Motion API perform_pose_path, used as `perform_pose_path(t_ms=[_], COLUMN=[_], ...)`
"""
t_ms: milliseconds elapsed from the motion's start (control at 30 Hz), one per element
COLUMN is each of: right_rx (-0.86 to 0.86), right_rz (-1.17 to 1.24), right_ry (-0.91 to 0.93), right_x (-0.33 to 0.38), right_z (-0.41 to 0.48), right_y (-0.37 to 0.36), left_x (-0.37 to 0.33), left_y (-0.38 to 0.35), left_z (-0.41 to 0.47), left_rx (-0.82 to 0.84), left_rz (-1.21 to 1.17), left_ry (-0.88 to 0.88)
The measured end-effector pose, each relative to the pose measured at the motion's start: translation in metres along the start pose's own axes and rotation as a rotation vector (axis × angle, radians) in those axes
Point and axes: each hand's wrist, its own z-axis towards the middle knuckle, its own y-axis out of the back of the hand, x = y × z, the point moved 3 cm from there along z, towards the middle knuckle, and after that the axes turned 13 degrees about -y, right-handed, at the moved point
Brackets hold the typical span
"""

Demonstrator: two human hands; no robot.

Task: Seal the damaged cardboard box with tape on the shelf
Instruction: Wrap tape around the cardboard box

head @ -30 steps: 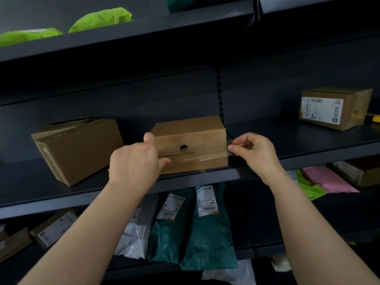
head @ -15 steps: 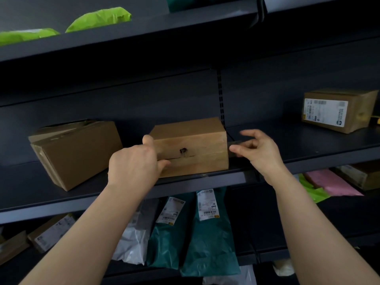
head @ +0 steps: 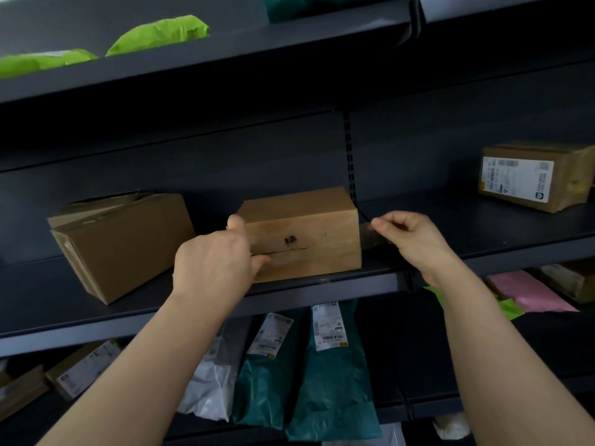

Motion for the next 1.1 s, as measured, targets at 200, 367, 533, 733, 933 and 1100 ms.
perform_pose_path(t_ms=[200,367,533,733,933,1100], right_rx=[-0.091,-0.211,-0.194,-0.192,-0.324,-0.304], right_rz=[-0.022,-0.02,0.086,0.011,-0.106,-0.433], right_ry=[0.016,0.084,0.07,0.069,0.111,0.723], right_x=[-0.003,0.002,0.001,-0.001,0.008,0.048], right_z=[0.005,0.003,0.004,0.009,-0.004,-0.053], right_y=[-0.006,-0.015,-0.025,-0.029,-0.03,-0.057], left_x=[0.001,0.0,0.0,0.0,0.001,0.0], left_y=[-0.002,-0.002,-0.005,-0.006,-0.008,-0.012], left_z=[0.001,0.002,0.003,0.003,0.004,0.006], left_rx=[-0.008,-0.013,-0.006,-0.03,-0.025,-0.017], left_rz=[-0.026,-0.023,-0.019,-0.029,-0.029,-0.022], left_ry=[0.01,0.007,0.007,0.002,0.004,0.007])
